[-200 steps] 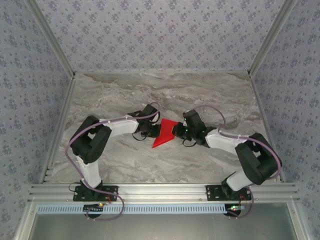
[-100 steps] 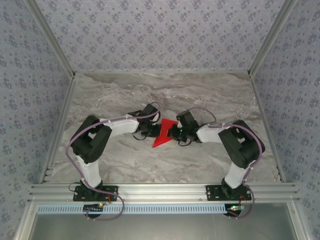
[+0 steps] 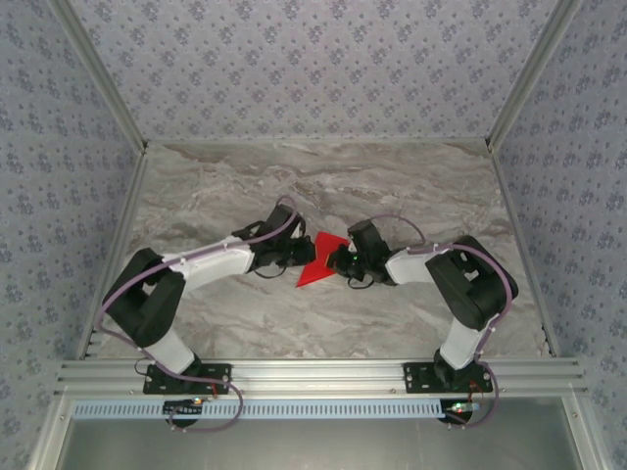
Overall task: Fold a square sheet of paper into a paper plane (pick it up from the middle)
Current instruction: Third fold the triangle at the center of the table.
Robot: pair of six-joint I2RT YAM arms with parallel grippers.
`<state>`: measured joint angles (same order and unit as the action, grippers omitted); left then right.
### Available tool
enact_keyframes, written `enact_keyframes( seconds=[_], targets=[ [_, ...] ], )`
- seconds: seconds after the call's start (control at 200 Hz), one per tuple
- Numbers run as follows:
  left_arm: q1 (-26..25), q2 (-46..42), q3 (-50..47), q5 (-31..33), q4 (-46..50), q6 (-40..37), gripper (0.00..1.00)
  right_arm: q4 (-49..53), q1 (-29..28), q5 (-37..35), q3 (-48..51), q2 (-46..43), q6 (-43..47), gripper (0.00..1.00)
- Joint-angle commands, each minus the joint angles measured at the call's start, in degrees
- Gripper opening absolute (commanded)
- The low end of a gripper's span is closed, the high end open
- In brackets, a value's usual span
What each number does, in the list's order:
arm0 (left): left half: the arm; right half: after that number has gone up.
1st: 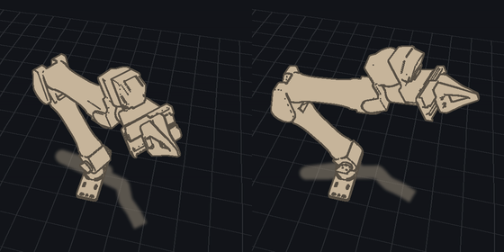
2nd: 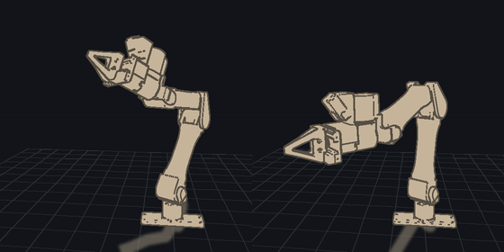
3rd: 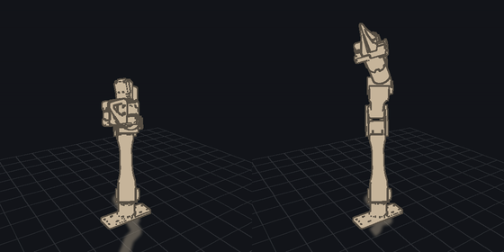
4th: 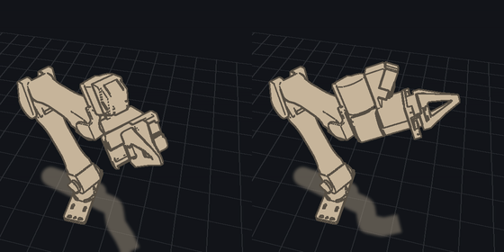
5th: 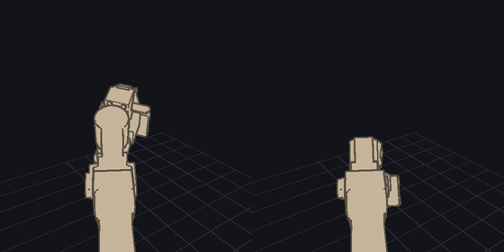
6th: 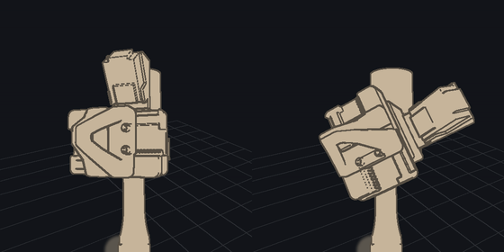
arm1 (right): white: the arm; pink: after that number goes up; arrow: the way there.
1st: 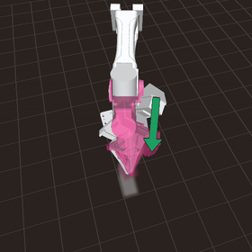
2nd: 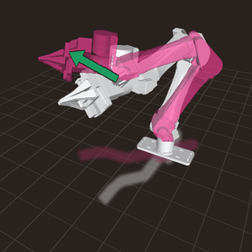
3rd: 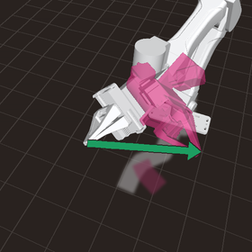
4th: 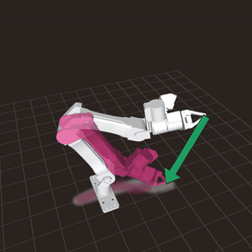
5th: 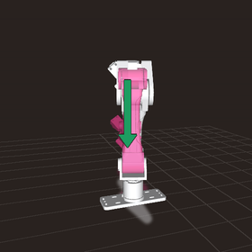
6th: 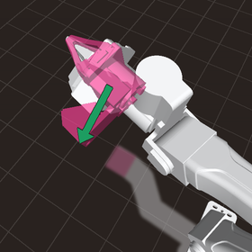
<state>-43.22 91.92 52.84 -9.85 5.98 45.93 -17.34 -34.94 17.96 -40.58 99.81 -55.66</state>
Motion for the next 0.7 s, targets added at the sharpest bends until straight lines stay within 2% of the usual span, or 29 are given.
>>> enact_keyframes(
  seconds=[0.0, 0.135, 0.28, 0.695],
  targets=[
    [-2.65, -0.95, -5.55, -1.02, -10.8, 12.11, 0.14, 3.24, -0.93, -3.22, 1.87, 3.13, -1.83, 0.0],
    [-4.72, -0.43, -9.22, 0.57, -16.48, 18.46, 0.09, 3.11, -1.03, -3.65, 2.17, 3.46, -2.39, 0.0],
    [-4.96, 0.34, -12.25, 3.36, -18.82, 21.39, 0.06, 3.19, -1.1, -3.79, 2.26, 3.56, -2.58, 0.0],
    [-4.33, 2.17, -15.6, 9.02, -23.96, 19.16, 0.04, 3.26, -1.03, -3.76, 2.56, 3.73, -2.75, 0.0]
  ],
)
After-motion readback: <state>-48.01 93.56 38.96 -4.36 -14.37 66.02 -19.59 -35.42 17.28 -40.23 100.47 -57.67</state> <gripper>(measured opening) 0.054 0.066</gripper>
